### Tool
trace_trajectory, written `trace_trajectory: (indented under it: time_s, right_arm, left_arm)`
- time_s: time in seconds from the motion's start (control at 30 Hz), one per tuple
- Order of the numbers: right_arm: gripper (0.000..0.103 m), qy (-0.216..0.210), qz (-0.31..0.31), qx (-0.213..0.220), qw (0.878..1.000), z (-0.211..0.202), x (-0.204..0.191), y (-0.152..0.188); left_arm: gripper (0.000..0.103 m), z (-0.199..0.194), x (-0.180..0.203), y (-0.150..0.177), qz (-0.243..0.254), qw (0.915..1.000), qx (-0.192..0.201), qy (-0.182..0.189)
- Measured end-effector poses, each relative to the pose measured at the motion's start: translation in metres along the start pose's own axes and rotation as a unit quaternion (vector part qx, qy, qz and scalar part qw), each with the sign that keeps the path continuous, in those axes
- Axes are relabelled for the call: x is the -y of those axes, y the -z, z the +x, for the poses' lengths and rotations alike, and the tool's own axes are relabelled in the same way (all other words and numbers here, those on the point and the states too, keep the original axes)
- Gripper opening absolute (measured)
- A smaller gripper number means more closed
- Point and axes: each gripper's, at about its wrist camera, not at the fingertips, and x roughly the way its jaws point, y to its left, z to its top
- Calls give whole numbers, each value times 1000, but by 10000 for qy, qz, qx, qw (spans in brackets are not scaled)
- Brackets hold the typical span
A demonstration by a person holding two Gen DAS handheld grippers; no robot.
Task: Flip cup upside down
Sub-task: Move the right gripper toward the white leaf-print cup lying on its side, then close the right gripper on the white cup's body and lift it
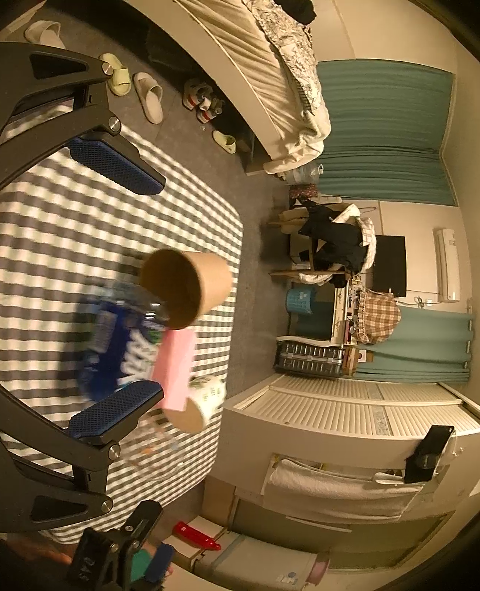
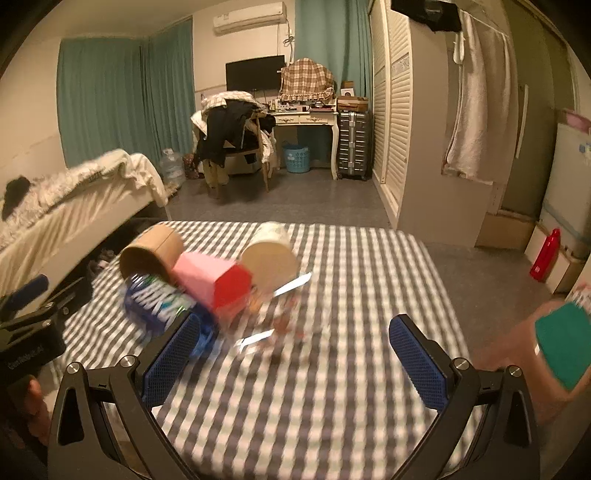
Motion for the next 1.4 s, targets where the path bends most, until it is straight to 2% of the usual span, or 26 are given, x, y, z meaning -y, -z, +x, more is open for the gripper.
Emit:
trace_trajectory:
  time_s: [0.13,0.4,0.6,0.7,0.77,0.83,0.93,1.03,1.07,1.23,1.4]
  right_arm:
    - [103,178,-269,-200,9993,31,-2,-34]
    - [103,-193,-449,-978,9940,125,-19,-74]
    - [102,-223,-287,-1405,9894,176,-29,-73]
    - [98,-208,-253,-1609,9864,193,-30,-72]
    - [94,-199,-212,-1761,9839,201,-30,-69]
    - [86,-182,-151,-1855,9824,207,-28,-67]
    - [85,-232,-141,-1897,9815,209,-25,-66]
    - [71,-373,-103,-1899,9810,206,-24,-64]
    - [70,-456,-53,-1910,9805,206,-22,-64]
    - [68,-311,-151,-1795,9831,197,-20,-66]
    - [67,-268,-153,-1398,9897,168,-13,-84]
  left_arm:
    - [103,17,1,-15,29,9999,49,-92]
    - [103,54,-10,-21,-108,9995,-209,-194]
    - [103,67,-13,-20,-101,9991,-324,-273]
    - [103,72,-12,-18,-83,9987,-422,-284]
    - [103,73,-11,-17,-64,9986,-447,-271]
    - [103,73,-10,-16,-23,9987,-444,-262]
    - [103,73,-10,-14,17,9986,-458,-261]
    - [103,71,-8,-13,49,9986,-461,-260]
    - [103,70,-8,-13,63,9986,-450,-270]
    - [103,71,-9,-14,46,9986,-436,-283]
    - [103,67,-5,-12,93,9987,-415,-278]
